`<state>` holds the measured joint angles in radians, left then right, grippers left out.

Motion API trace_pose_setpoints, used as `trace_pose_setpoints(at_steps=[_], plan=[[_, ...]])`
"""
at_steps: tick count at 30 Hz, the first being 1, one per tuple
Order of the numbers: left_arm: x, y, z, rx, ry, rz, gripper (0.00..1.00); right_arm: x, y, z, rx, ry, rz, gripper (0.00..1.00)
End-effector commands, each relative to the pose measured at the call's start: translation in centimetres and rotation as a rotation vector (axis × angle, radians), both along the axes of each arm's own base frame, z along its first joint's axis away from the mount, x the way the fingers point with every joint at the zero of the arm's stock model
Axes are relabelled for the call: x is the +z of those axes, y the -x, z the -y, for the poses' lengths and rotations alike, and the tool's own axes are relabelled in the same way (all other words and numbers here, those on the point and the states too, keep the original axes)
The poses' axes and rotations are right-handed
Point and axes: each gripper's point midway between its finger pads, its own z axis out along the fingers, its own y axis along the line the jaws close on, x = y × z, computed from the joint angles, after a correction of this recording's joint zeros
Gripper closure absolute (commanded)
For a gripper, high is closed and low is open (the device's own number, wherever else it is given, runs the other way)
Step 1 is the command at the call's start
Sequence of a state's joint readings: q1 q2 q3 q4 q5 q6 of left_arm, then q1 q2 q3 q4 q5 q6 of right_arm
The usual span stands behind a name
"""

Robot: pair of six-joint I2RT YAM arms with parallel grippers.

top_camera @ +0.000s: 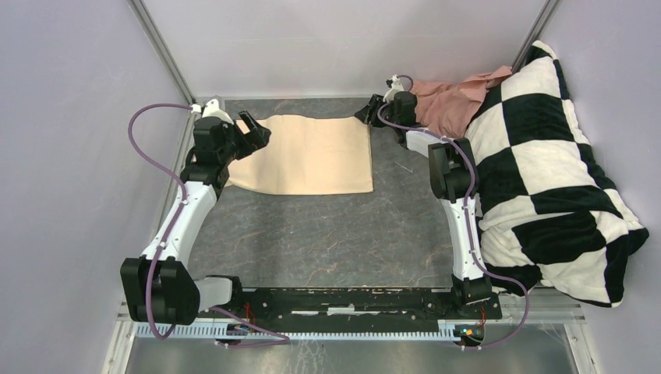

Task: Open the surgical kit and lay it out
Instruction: Open the surgical kit at the center of the board.

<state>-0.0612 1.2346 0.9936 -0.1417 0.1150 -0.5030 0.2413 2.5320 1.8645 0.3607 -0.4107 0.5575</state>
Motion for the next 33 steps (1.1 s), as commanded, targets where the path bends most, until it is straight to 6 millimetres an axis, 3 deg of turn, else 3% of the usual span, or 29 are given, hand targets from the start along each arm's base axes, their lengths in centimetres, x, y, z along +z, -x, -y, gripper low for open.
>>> trace_pose_setpoints(at_steps=[1, 13, 16, 26, 33], plan=[[0.2, -0.3, 0.2, -0.023, -0.011, 0.017, 0.03, 7.2, -0.4, -1.0, 0.038, -0.005, 0.147, 0.45], [0.2, -0.3, 0.4, -0.029, -0.007, 0.016, 0.03, 6.4, -0.2, -1.4, 0.050, -0.034, 0.122, 0.47], [0.2, -0.3, 0.4, -0.029, -0.008, 0.012, 0.03, 5.9, -0.2, -1.4, 0.051, -0.040, 0.116, 0.56], [0.4, -0.2, 0.4, -0.031, -0.005, 0.015, 0.03, 6.6, -0.1, -1.6, 0.063, -0.048, 0.130, 0.99], [0.7, 0.0, 0.5, -0.035, 0.003, 0.020, 0.04, 9.1, 1.3, -3.2, 0.163, -0.098, 0.175, 1.00]])
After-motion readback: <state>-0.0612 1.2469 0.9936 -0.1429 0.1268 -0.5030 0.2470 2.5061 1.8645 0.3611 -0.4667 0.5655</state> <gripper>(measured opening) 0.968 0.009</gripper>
